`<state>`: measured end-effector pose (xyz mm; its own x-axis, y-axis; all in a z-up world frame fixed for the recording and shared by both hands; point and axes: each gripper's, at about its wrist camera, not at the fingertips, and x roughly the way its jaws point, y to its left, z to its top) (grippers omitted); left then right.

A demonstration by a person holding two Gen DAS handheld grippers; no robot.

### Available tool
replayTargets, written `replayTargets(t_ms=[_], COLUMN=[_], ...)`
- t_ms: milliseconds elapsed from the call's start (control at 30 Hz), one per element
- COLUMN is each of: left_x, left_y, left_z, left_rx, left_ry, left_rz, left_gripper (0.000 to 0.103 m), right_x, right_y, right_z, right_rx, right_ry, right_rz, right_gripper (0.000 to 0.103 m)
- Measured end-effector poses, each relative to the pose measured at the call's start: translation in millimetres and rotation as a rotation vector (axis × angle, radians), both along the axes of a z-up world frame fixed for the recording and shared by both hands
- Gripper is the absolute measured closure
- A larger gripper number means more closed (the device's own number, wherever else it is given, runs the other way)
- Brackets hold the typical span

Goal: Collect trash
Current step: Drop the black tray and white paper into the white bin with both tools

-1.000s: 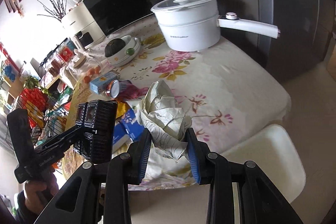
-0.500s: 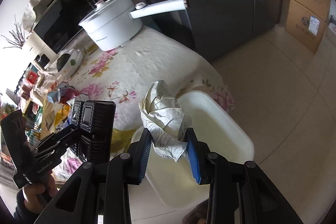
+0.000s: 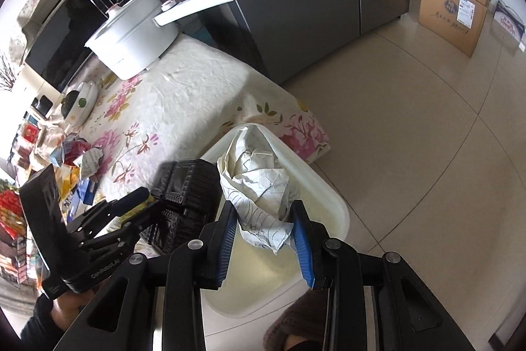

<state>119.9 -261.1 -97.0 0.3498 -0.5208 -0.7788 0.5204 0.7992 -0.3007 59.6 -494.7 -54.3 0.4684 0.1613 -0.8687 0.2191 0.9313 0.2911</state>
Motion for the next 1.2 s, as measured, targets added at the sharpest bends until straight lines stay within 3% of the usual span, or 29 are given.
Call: replayTargets(t_ms=[367, 733, 867, 1200], left_x=[6, 6, 5, 2], left_y=[5, 34, 44, 92], left_z=[-5, 6, 10, 25], left_rx=[-0.001, 0.048, 0.091, 0.141], left_ry=[0.055, 0.04, 0.027, 0.006], left_rz=[0.036, 0.092, 0.107, 0.185], left_gripper=[0.028, 0.021, 0.016, 0.007], right_x=[4, 10, 13, 25], right_y=[3, 15, 21, 50], right_z=[-6, -7, -4, 6], right_rx=[-0.006, -0.007, 0.004, -0.013], right_ry=[0.021, 0.031, 0.02, 0.007], right_rz=[0.008, 0.02, 0.014, 0.072], right_gripper=[0.068, 0.064, 0.035, 0.029])
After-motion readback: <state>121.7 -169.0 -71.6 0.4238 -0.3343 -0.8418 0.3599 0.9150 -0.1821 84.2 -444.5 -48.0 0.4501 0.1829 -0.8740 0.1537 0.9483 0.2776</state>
